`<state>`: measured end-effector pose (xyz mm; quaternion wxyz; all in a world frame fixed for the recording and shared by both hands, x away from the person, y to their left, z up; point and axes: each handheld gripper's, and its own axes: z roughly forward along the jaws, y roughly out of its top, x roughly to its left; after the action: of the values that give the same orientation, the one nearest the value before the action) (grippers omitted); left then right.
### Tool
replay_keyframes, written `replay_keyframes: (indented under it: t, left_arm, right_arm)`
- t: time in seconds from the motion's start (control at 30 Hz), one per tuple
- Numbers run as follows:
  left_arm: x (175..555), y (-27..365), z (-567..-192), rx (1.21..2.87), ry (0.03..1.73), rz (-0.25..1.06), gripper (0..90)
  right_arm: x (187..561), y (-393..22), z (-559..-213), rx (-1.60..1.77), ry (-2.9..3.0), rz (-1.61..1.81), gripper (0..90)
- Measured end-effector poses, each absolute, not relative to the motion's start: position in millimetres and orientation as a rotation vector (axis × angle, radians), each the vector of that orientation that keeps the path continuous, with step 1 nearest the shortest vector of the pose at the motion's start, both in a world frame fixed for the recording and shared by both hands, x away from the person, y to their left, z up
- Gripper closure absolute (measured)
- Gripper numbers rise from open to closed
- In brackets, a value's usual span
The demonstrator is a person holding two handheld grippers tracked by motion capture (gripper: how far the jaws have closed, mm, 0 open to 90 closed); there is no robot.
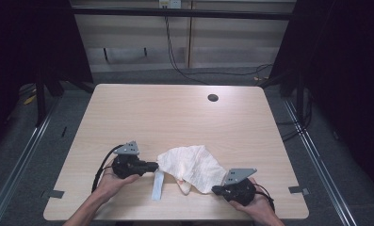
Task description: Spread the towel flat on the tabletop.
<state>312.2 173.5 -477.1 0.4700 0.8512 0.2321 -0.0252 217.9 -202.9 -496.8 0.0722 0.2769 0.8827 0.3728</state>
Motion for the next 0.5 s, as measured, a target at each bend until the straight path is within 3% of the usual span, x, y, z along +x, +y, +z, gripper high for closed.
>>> replay_keyframes:
  t: [0.5]
  left_arm:
    - [315, 178, -460, 2.031, 0.562, -0.053, 86.0]
  right_arm:
    - [242, -228, -448, 0.955, 2.441, 1.366, 88.7]
